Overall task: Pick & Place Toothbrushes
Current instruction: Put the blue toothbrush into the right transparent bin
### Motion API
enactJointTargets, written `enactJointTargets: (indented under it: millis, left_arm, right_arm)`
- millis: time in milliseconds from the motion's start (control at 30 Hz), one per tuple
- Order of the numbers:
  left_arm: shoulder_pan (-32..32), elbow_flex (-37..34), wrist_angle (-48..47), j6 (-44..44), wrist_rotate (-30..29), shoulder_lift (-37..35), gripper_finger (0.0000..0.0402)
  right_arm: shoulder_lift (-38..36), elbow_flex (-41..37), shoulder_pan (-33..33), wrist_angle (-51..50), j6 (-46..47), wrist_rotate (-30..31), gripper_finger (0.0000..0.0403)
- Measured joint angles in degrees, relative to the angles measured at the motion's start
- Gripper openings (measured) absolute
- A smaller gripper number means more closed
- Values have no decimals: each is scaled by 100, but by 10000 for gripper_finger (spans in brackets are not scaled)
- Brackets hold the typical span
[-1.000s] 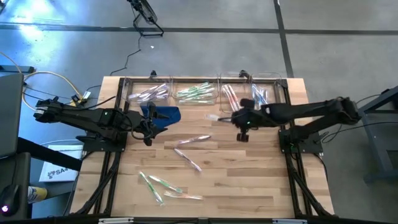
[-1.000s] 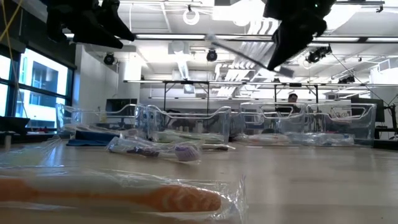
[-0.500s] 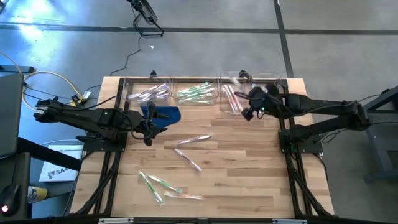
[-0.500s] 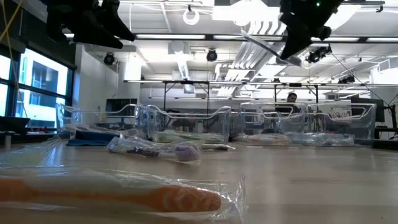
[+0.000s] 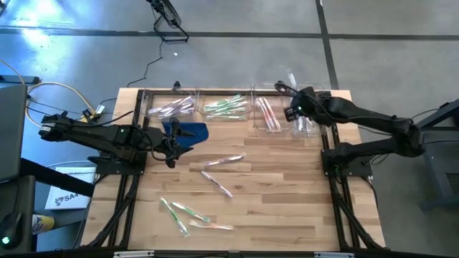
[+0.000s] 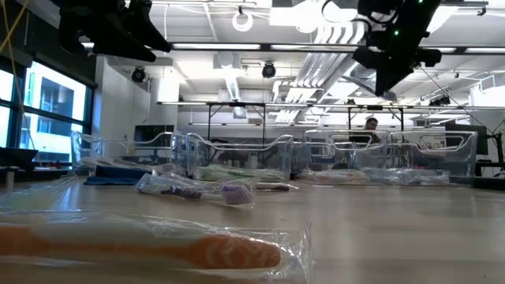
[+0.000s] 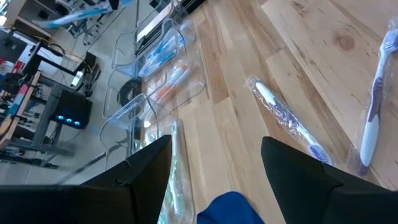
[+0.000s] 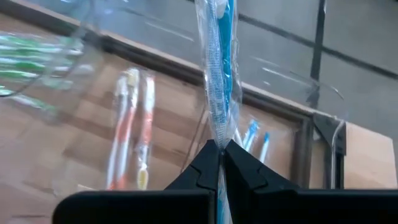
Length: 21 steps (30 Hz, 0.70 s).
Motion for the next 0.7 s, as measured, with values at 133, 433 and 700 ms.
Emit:
enactJointTargets:
  millis: [133,433,700]
  left_arm:
    - [1,0,-2,1,0,0,242]
    - [0,0,-31,0,0,0,242]
    - [2,0,-28,2,0,0,242]
  right_arm:
    - [250,0,-373,-81,9,-254,3]
    - [948,0,-854,-884,245,-605,3]
    - [1223,0,-1072,-1424,566,-594,3]
